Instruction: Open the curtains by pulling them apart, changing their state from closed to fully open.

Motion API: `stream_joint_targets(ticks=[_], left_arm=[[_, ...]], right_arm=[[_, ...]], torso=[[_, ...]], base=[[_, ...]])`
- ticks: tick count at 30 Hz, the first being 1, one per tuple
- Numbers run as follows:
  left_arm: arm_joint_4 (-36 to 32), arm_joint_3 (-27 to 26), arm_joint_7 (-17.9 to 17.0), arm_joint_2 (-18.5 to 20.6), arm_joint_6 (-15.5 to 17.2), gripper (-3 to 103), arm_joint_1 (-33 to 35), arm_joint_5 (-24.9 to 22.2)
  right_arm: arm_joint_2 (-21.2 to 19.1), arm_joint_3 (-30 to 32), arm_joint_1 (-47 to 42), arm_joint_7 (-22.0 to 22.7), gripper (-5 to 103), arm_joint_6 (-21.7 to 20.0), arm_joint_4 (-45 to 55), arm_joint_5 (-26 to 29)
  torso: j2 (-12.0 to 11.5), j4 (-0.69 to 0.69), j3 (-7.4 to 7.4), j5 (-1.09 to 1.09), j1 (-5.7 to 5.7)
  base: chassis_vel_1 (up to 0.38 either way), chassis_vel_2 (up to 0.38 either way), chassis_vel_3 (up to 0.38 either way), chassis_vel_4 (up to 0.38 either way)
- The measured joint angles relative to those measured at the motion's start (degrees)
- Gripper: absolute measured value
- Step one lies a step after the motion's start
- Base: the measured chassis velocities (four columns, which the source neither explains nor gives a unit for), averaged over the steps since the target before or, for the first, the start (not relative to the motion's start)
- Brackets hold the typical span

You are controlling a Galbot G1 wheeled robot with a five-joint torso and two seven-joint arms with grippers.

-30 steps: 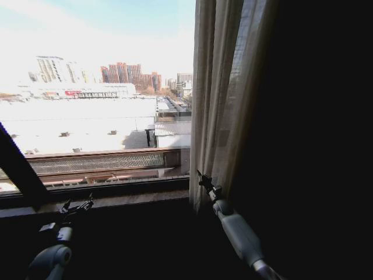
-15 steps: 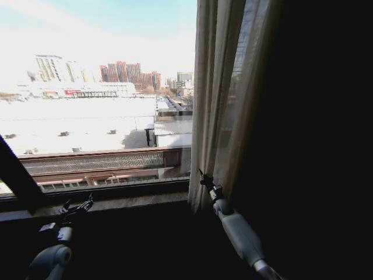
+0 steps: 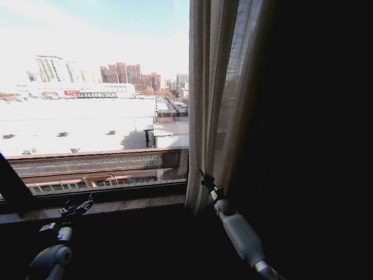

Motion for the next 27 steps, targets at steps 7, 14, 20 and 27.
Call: stream_joint_targets(ticks=[7,14,20,27], left_arm=[[0.0,0.0,0.0,0.0,0.0,100,0.0,0.0],[0.0,0.0,0.0,0.0,0.0,100,0.0,0.0],[0.0,0.0,0.0,0.0,0.0,100,0.0,0.0],[0.0,0.0,0.0,0.0,0.0,100,0.0,0.0]], right_arm=[[0.2,0.0,0.0,-0.5,0,1.3,0.1,-0.3],[-0.3,0.8,0.2,2.2,0,-0.3,-0.8,-2.7],[-1.5,2.4,1.6,5.5,0,-2.4,-3.0,-5.2],[-3.2,4.4,2.9,8.2,0,-4.0,-6.3,-5.7]], torso=[[0.0,-0.02,0.0,0.04,0.0],[0.0,0.08,-0.01,-0.03,-0.04],[0.0,0.0,-0.01,0.0,-0.03],[0.0,0.02,-0.01,0.02,-0.02]], base=[[-0.166,-0.096,0.156,0.119],[0.03,0.006,-0.031,0.005],[0.038,0.028,-0.017,-0.005],[0.0,0.0,0.0,0.0]])
